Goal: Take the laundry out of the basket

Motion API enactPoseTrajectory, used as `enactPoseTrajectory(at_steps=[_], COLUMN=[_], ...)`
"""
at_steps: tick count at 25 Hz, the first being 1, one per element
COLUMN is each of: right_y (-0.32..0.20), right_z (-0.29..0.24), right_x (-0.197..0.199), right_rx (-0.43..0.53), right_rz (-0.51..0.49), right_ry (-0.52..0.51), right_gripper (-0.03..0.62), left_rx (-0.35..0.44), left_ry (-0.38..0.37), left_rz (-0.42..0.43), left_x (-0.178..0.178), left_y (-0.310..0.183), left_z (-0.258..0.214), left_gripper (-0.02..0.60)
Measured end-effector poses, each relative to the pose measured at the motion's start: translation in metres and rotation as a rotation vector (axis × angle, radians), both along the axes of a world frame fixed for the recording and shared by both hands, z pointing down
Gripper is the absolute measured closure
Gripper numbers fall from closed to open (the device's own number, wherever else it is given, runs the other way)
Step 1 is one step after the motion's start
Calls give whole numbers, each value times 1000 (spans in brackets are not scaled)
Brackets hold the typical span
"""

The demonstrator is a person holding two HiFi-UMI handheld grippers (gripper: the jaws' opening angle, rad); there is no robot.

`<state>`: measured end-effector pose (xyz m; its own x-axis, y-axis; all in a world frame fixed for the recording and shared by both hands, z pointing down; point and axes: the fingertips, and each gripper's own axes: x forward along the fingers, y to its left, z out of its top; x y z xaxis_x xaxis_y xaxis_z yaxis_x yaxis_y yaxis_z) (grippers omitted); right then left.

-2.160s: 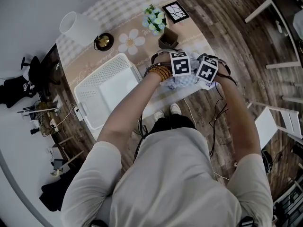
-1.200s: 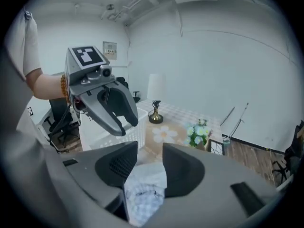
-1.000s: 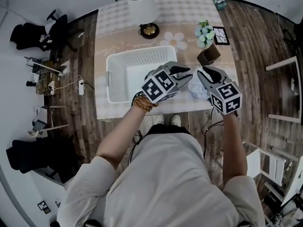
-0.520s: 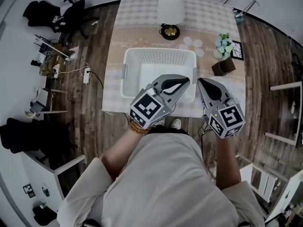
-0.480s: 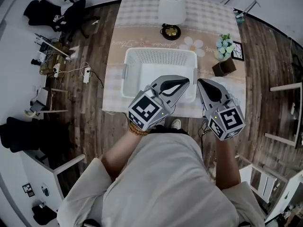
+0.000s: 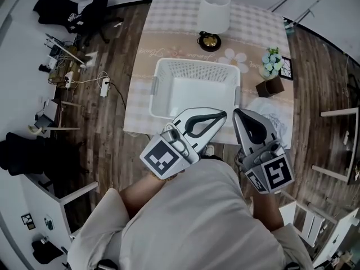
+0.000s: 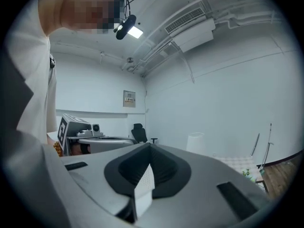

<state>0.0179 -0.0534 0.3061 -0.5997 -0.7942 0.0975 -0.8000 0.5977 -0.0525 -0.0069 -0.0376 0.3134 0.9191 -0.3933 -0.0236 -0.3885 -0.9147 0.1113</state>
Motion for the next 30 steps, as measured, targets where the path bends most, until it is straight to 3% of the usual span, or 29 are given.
enactPoseTrajectory(at_steps=[7,30], right_y=[8,2], right_z=[-17,-14], right_x=[-1,-6], right_rx=[56,57], right_rz=[-6,-6], right_ry=[-5,-2], right_gripper=[580,580], left_rx=[-3,-7], left_ry=[-7,0], left_rz=[-28,-45], left_x=[-8,-10], left_y=[6,-5], left_z=[-2,-3], left_gripper=[577,577])
